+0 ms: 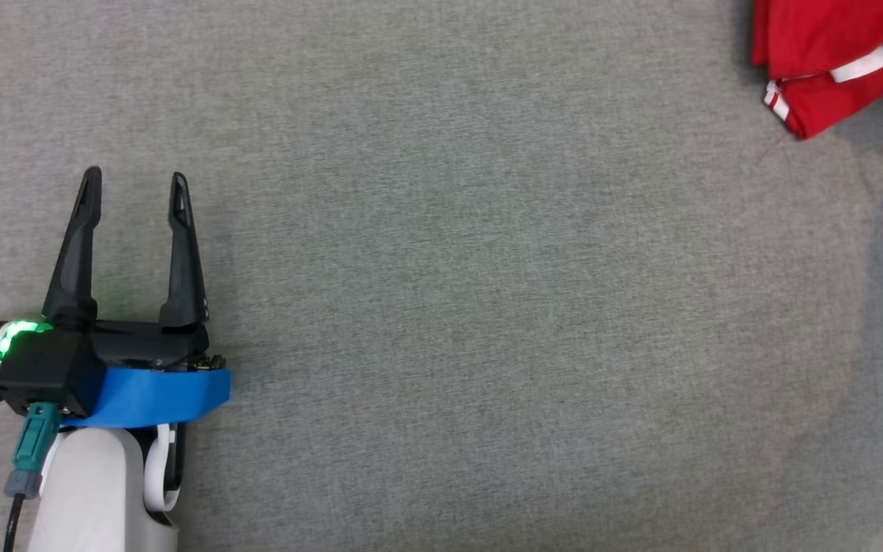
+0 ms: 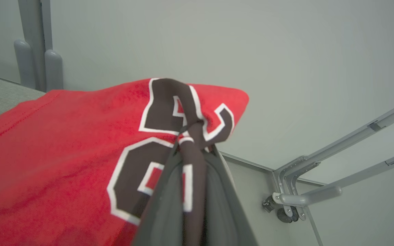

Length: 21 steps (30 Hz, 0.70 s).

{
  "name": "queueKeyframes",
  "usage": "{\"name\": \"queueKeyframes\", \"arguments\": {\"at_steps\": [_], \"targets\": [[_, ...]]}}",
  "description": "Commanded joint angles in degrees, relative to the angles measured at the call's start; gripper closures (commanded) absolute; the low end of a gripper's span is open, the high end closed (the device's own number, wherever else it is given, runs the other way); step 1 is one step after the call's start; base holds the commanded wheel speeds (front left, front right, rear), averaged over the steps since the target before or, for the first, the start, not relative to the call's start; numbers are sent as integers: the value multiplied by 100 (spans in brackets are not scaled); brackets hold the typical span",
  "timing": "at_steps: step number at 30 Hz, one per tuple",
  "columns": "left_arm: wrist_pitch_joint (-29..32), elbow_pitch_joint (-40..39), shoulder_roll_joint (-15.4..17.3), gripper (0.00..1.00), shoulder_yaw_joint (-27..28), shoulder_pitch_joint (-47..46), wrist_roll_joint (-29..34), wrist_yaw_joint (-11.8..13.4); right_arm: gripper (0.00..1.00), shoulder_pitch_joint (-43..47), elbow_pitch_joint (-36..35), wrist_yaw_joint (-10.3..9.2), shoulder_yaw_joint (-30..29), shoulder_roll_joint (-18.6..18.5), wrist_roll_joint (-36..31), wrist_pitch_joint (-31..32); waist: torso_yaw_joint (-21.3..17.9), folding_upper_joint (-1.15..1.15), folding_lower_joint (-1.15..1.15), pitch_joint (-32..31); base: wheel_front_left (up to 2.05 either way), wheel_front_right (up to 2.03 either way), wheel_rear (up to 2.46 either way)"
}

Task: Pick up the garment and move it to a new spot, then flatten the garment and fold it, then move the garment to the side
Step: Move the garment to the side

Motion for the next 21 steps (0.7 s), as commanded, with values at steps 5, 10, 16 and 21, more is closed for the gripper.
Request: {"name": "queueKeyframes", "arguments": {"at_steps": [5,10,16,21], "targets": [[-22,-127,6,0,-31,-104,35,16,100,-328,414,-1,185,-216,156,160,-104,0,0,40,0,0,0],[-22,-107,76,0,-32,-173,10,0,0,-597,728,-1,251,-113,170,144,-130,0,0,110,0,0,0],[-21,-47,88,0,-17,-158,-37,10,0,-827,1135,-1,162,-68,-99,-105,-84,0,0,88,0,0,0],[-22,-7,22,0,13,-10,-77,57,0,-774,1315,-1,64,65,-360,-492,-69,0,0,-111,0,0,0]]}}
